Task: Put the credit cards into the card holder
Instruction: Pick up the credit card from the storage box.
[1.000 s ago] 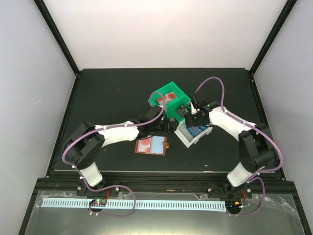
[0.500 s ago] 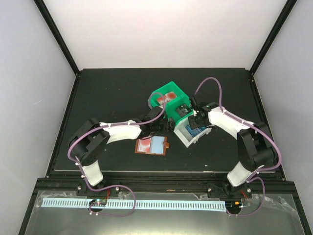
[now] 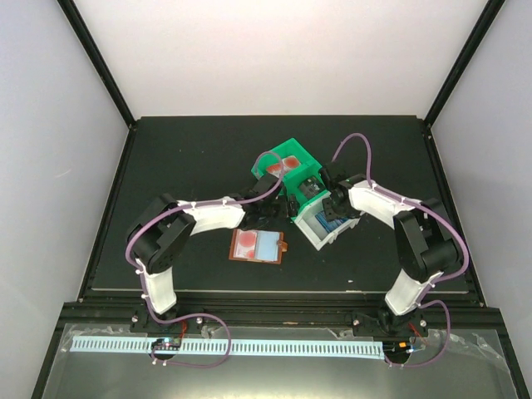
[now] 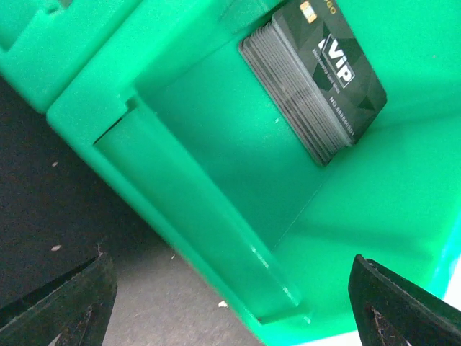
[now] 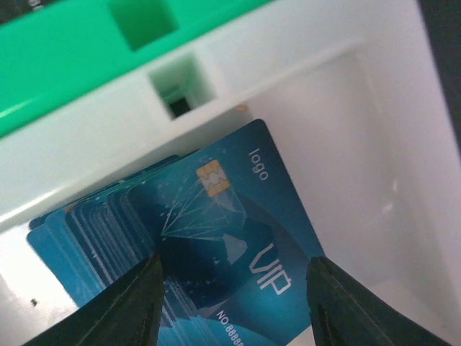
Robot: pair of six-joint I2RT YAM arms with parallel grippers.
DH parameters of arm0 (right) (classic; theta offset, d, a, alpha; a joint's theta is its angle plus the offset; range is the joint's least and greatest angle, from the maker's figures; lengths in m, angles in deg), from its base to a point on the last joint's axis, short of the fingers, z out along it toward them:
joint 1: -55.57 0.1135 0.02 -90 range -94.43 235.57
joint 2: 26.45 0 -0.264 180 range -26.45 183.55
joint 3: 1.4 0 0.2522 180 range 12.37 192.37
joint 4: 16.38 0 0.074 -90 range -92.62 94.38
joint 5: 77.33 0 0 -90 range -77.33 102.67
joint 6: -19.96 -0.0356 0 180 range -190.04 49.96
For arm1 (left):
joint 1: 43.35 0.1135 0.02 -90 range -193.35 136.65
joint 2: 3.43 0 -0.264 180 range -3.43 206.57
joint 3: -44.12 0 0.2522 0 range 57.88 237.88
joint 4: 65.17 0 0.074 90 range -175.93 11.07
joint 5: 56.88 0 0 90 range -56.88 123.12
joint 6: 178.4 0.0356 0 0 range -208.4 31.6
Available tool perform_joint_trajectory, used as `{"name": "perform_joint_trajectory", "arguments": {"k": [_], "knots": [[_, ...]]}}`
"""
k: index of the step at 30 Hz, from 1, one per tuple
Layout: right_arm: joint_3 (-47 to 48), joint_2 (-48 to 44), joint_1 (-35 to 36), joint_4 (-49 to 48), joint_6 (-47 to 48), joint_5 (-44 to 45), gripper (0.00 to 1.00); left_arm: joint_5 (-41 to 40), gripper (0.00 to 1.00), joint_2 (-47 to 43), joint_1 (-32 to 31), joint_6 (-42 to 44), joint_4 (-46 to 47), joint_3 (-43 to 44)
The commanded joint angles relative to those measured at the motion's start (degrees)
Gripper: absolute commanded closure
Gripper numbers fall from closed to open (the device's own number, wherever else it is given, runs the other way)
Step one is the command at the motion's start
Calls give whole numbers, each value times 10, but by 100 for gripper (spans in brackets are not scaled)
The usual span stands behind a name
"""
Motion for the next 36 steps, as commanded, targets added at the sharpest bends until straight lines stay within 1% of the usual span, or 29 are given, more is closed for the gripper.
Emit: {"name": "perform_joint_trajectory", "arguments": {"k": [1, 5, 19, 22, 30, 36], "knots": [[19, 18, 2, 20, -38, 46, 45, 13, 10, 23, 1, 10, -31, 38], [27, 21, 1, 37, -56, 59, 46, 10, 10, 33, 1, 9, -52, 54], [41, 3, -9, 64, -89, 62, 48, 7, 10, 35, 5, 11, -58, 53], [44, 0, -10, 68, -93, 67, 50, 8, 10, 33, 6, 12, -58, 53], [47, -15, -10, 68, -92, 107, 61, 8, 10, 32, 9, 15, -58, 53], [51, -5, -10, 64, -75, 141, 65, 11, 10, 35, 12, 15, -59, 52]]}}
